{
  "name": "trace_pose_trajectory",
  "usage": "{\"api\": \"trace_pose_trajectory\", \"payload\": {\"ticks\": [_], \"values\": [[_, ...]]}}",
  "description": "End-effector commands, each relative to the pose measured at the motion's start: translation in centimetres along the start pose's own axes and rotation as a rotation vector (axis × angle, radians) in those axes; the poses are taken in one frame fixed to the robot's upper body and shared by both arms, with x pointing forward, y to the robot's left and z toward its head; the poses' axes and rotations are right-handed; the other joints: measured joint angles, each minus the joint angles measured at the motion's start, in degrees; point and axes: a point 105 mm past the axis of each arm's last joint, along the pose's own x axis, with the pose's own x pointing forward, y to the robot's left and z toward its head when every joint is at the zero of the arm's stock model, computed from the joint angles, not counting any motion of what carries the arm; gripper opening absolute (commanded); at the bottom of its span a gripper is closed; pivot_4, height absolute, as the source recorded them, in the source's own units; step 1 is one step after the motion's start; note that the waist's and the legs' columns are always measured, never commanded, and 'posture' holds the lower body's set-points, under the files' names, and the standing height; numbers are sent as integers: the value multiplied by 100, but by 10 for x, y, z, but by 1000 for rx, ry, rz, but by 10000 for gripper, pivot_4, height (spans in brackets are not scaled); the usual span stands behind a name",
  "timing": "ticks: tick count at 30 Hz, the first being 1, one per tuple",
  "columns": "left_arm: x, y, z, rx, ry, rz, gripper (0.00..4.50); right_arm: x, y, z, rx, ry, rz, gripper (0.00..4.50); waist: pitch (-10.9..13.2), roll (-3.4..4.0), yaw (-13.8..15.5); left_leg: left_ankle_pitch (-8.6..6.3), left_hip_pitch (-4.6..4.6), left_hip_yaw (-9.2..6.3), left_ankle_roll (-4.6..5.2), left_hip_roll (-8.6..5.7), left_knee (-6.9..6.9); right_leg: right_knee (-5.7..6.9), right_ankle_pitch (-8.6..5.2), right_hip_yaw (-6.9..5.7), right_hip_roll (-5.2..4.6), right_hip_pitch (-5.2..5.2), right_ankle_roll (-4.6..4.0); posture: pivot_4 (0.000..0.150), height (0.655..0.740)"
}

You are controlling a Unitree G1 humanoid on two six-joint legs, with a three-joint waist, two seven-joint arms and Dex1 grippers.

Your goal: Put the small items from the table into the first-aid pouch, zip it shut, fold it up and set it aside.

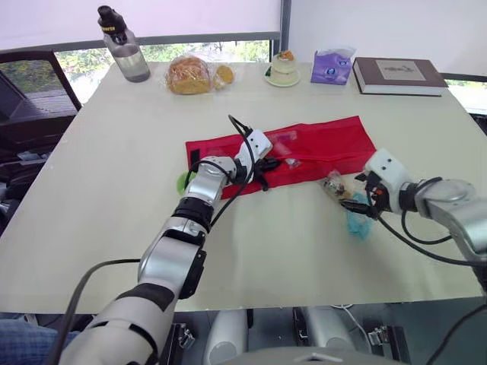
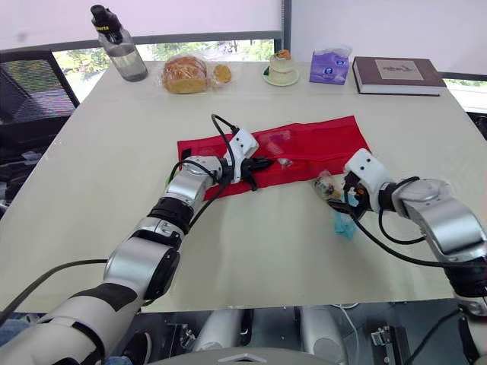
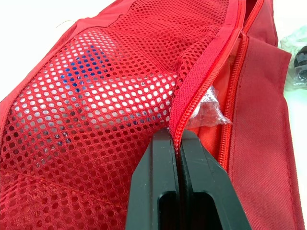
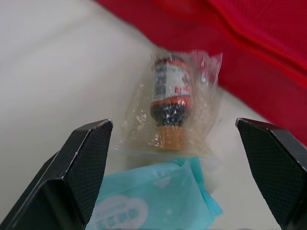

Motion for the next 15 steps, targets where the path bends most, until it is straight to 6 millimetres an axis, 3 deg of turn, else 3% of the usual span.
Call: {"api": "trace_pose_trajectory", "payload": {"ticks": [1, 3, 4, 6, 13, 15], "values": [[0, 1, 10, 23, -28, 6, 0, 6, -4, 5, -13, 19, -39, 43917, 0, 0, -1, 0, 0, -1, 0, 0, 0, 0, 0, -1, 0, 0, 0, 1500, 7400], [0, 0, 10, 22, -29, 5, 0, 10, -4, 3, -25, 38, -45, 43917, 0, 0, -1, 0, 0, -1, 0, 0, 0, 2, 0, -1, 0, 0, 0, 1500, 7400], [0, 0, 10, 21, -30, 4, 0, 12, -4, 3, -28, 41, -45, 41671, 0, 0, 6, 0, 0, -1, 0, 0, 1, 3, 0, -1, 0, -1, 0, 1500, 7400], [0, -1, 10, 20, -30, 2, 0, 14, -3, 4, -28, 41, -44, 35577, 0, 0, 5, 0, 0, -1, 0, 0, 1, 2, 0, -2, 0, 0, 0, 1500, 7400], [1, -3, 10, 18, -33, -1, 0, 13, -7, 10, -49, 32, -69, 7625, 0, 0, 0, 0, 0, -2, 0, 0, 1, 3, 0, -2, 0, 0, 0, 1500, 7400], [1, -3, 10, 17, -34, -1, 0, 12, -8, 17, -52, 14, -77, 4030, 0, 0, -4, 0, 0, -2, 0, 0, 1, 3, 0, -2, 0, 0, 0, 1500, 7400]]}}
